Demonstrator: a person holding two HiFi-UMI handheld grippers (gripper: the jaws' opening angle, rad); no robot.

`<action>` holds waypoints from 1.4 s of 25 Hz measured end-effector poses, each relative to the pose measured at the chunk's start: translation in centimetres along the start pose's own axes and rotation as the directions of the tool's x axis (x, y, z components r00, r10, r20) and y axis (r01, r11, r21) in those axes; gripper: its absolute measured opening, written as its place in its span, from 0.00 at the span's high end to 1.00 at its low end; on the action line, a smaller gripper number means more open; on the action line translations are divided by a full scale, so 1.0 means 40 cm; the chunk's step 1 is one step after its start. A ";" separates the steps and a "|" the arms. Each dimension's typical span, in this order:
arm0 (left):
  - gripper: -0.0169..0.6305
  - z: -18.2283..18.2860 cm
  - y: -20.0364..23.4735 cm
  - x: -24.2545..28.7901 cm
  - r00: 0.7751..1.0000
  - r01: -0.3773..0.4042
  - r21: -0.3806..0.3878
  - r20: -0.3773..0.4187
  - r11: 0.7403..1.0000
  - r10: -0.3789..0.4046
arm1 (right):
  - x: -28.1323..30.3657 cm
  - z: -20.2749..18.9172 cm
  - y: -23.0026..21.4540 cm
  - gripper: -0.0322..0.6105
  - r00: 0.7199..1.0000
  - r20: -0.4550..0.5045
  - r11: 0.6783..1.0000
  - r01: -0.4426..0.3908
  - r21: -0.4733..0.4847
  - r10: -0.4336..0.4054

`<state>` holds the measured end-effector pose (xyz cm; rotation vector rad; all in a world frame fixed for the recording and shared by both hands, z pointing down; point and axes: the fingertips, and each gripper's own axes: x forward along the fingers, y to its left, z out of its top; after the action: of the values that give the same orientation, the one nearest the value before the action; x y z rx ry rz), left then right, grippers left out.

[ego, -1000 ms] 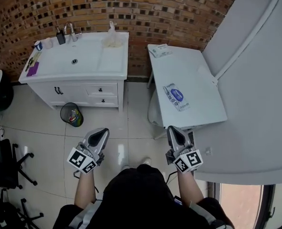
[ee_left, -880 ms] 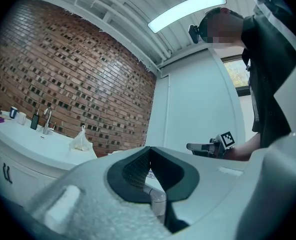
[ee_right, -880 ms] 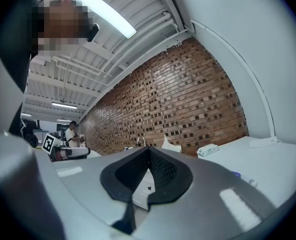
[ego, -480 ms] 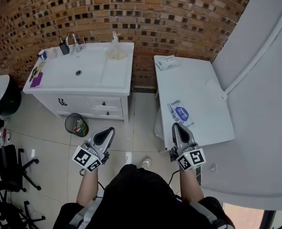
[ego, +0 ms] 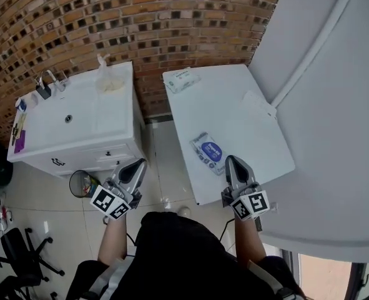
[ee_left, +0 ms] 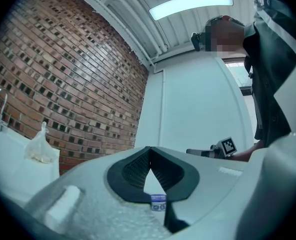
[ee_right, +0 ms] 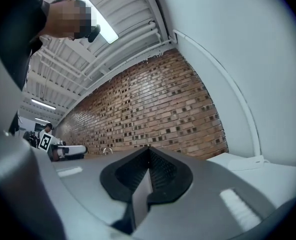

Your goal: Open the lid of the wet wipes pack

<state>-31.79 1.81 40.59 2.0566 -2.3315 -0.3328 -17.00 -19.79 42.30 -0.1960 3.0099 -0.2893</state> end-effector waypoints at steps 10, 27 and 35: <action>0.97 -0.039 0.007 0.216 0.983 0.184 -0.038 -0.009 0.982 -0.184 | -0.040 0.011 -0.128 0.95 0.984 0.013 0.984 0.175 -0.026 -0.175; 0.97 -0.123 0.073 0.498 0.874 0.466 -0.071 -0.120 0.882 -0.471 | -0.011 -0.033 -0.225 0.95 0.890 -0.039 0.890 0.454 -0.031 -0.455; 0.97 -0.204 0.089 0.571 0.786 0.578 -0.085 -0.208 0.811 -0.582 | 0.056 -0.107 -0.249 0.95 0.854 -0.095 0.859 0.510 -0.046 -0.512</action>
<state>-37.12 -21.47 46.22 2.6041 -1.5126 -0.1055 -18.54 -29.03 48.20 -1.0238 3.0038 -0.3206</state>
